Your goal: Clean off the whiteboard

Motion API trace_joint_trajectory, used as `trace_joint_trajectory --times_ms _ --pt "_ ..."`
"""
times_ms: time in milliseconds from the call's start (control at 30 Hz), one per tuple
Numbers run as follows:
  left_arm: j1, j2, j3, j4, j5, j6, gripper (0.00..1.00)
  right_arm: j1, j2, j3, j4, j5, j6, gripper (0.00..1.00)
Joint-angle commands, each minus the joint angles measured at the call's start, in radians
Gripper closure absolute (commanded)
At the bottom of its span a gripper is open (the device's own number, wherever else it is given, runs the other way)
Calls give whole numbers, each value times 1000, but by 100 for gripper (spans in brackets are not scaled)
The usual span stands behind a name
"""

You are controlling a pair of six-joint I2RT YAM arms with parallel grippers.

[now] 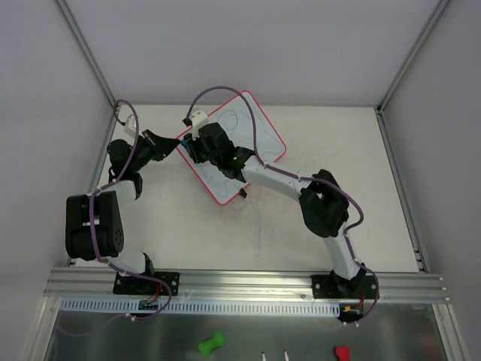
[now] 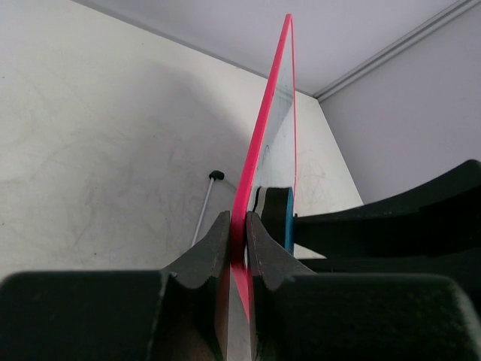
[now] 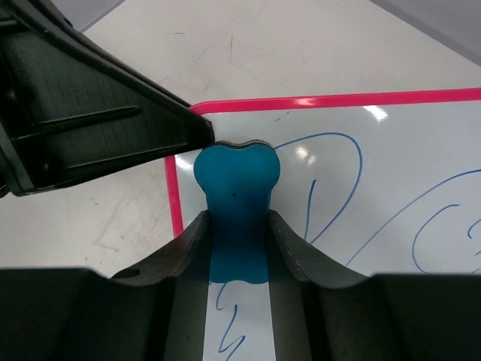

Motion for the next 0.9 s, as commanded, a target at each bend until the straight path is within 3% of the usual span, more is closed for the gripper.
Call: trace_joint_trajectory --times_ms 0,267,500,867 --pt "-38 -42 16 3 61 49 100 -77 50 58 -14 67 31 100" --pt "-44 -51 13 -6 59 63 100 -152 104 168 -90 42 71 100" --pt "-46 -60 11 -11 56 72 100 -177 104 162 -93 -2 62 100" --pt "-46 -53 8 -20 53 78 100 -76 60 118 -65 -102 -87 100"
